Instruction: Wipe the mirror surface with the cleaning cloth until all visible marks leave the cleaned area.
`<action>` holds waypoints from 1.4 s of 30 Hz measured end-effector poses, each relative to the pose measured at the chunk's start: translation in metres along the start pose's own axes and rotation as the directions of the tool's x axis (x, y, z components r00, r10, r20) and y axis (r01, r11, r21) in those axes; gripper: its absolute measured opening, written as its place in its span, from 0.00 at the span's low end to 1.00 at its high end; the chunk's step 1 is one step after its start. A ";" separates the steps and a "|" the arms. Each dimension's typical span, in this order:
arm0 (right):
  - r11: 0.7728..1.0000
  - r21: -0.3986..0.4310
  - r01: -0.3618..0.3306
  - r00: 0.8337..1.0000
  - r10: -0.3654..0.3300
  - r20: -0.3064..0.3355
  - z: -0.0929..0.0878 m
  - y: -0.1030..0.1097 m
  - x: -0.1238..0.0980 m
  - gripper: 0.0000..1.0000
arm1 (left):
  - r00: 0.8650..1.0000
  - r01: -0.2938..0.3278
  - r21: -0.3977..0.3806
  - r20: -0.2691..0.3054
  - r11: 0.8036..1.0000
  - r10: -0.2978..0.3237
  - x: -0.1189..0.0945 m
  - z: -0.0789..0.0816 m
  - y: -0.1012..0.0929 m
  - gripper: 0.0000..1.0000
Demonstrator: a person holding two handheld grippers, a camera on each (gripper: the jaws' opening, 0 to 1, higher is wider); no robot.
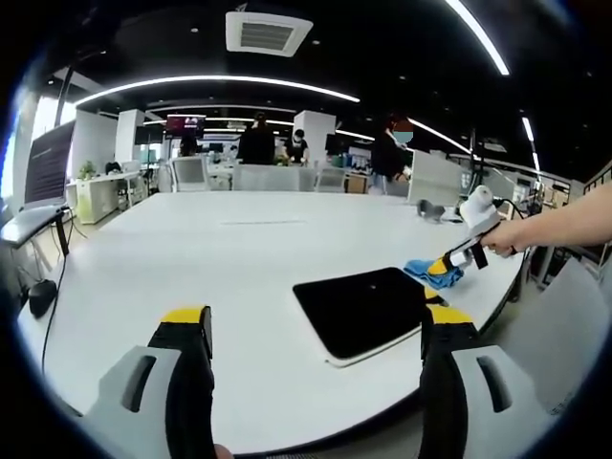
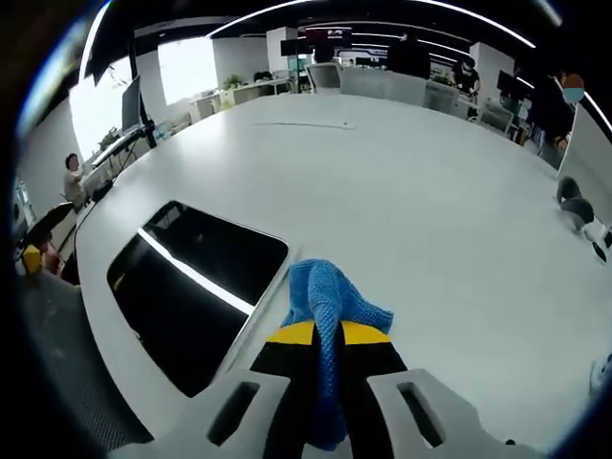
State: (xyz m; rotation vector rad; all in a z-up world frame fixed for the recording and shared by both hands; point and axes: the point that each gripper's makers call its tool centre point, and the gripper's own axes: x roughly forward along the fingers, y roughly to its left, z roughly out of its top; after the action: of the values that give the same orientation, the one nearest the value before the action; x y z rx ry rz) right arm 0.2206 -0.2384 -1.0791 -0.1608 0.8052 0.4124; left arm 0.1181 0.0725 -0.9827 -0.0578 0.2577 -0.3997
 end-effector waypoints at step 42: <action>0.988 0.149 0.039 0.966 -0.075 0.248 0.007 0.001 -0.113 0.65 | 1.000 0.014 -0.008 0.015 1.000 -0.014 0.001 0.003 -0.002 0.88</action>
State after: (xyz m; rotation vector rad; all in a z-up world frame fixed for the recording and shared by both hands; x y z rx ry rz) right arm 0.1546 -0.2692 -0.9922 0.0027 0.5744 0.3115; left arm 0.1184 0.0700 -0.9797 -0.0707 0.2443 -0.4120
